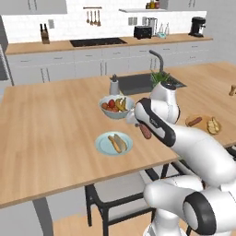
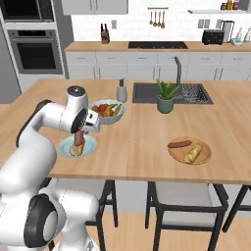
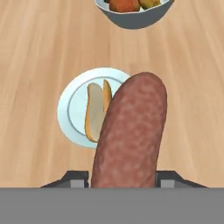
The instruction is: Place one bun and one sausage from the bowl on each plate.
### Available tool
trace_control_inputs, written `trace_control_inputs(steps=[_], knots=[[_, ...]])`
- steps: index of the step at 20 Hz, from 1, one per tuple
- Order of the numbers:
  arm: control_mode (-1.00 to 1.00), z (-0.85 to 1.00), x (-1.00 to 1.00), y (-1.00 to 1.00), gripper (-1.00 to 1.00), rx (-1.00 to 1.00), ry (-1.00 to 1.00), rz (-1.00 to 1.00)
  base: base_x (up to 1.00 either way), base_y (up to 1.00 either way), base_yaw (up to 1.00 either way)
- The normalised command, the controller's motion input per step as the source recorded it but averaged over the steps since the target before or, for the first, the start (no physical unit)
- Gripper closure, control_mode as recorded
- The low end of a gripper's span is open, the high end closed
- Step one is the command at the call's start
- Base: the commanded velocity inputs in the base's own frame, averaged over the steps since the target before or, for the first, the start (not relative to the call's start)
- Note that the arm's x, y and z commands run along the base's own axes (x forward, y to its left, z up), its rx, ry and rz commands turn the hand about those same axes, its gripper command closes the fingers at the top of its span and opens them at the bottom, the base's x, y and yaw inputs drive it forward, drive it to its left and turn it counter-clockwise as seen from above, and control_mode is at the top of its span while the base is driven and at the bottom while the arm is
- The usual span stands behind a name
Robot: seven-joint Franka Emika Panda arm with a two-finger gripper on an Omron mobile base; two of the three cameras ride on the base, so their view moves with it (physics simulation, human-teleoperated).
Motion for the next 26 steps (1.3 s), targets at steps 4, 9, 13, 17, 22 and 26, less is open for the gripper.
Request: trace_control_inputs(steps=[4,9,13,17,22,26], knots=[[-1.00,-0.21,0.36,0.50,1.00,-0.13,0.10,0.00,0.36,0.50,0.00],[-1.00,-0.41,0.63,1.00,1.00,-0.16,0.20,0.00,0.00,0.00,0.00],[-1.00,-0.42,0.47,0.98,1.00,-0.12,0.22,0.00,0.00,0.00,0.00],[-1.00,-0.49,0.31,0.63,1.00,-0.08,0.14,0.00,0.00,0.00,0.00],[-1.00,-0.50,0.25,0.12,1.00,-0.06,0.02,-0.02,0.00,0.00,0.00],[-1.00,-0.46,0.26,0.00,1.00,-0.05,0.00,-0.06,0.00,0.00,0.00]])
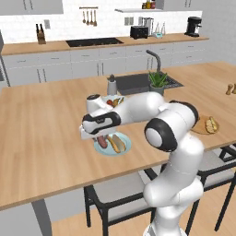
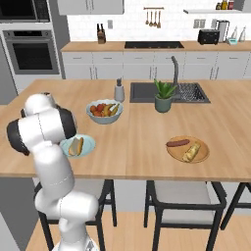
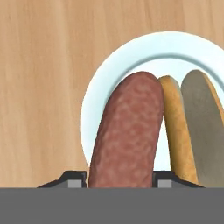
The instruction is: Place one bun and one sausage from the bowl on each plate.
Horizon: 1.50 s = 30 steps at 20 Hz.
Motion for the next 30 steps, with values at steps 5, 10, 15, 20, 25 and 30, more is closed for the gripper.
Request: trace_control_inputs(steps=[5,10,15,20,25,30], knots=[[-1.00,-0.40,0.15,0.00,1.00,-0.01,0.00,-0.08,0.00,0.00,0.00],[-1.00,-0.36,0.24,-0.05,1.00,0.00,0.02,-0.04,0.00,0.00,0.00],[-1.00,-0.30,0.34,-0.06,1.00,0.00,0.03,-0.04,0.00,0.00,0.00],[-1.00,-0.21,0.63,-0.01,1.00,0.00,0.04,0.00,0.00,0.00,0.00],[-1.00,-0.07,0.17,-0.31,-1.00,0.00,0.05,0.00,0.00,0.00,0.00],[-1.00,0.21,-0.06,-0.08,-1.00,0.00,0.00,0.00,0.00,0.00,0.00]])
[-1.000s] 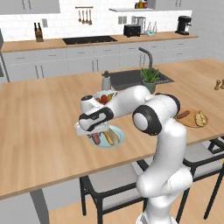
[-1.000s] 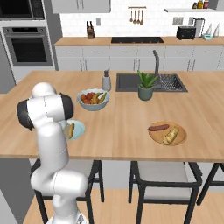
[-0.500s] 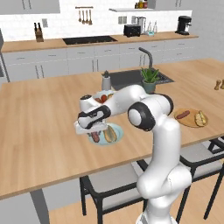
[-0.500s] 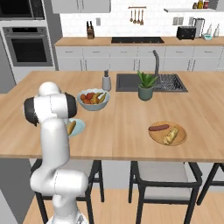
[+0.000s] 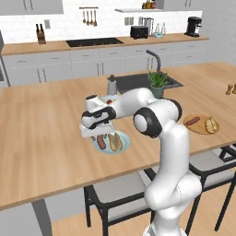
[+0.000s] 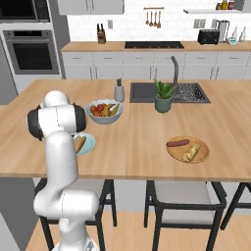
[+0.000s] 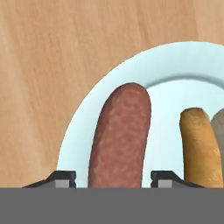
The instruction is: Place one bun and one sausage from the bowl on each plate.
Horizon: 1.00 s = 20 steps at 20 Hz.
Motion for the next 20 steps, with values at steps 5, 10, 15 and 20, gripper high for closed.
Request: trace_control_inputs(steps=[5,10,15,20], knots=[[-1.00,0.42,-0.44,-0.02,-1.00,0.00,-0.08,0.00,0.00,0.00,0.00],[-1.00,0.50,-0.99,-0.25,-1.00,0.02,-0.23,0.00,0.00,0.00,0.00],[-1.00,0.44,-1.00,-0.64,-1.00,0.18,-0.32,0.00,0.00,0.00,0.00],[-1.00,0.64,-0.89,-0.37,-1.00,0.18,-0.31,0.00,0.00,0.00,0.00]])
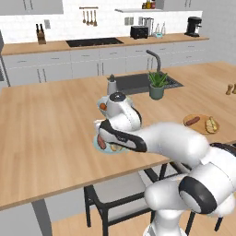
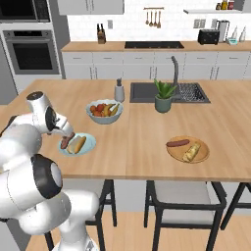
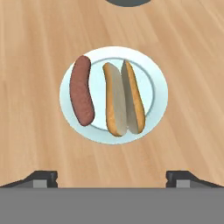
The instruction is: Place one bun and one sausage from the bowl on each plate.
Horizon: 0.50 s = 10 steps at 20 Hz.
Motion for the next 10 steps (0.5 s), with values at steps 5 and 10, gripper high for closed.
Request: trace_control_inputs(steps=[5,10], knots=[[-1.00,0.57,-0.53,-0.04,-1.00,0.06,-0.11,0.00,0.00,0.00,0.00],[-1.00,0.57,-0.14,0.15,-1.00,0.00,-0.09,0.00,0.00,0.00,0.00]])
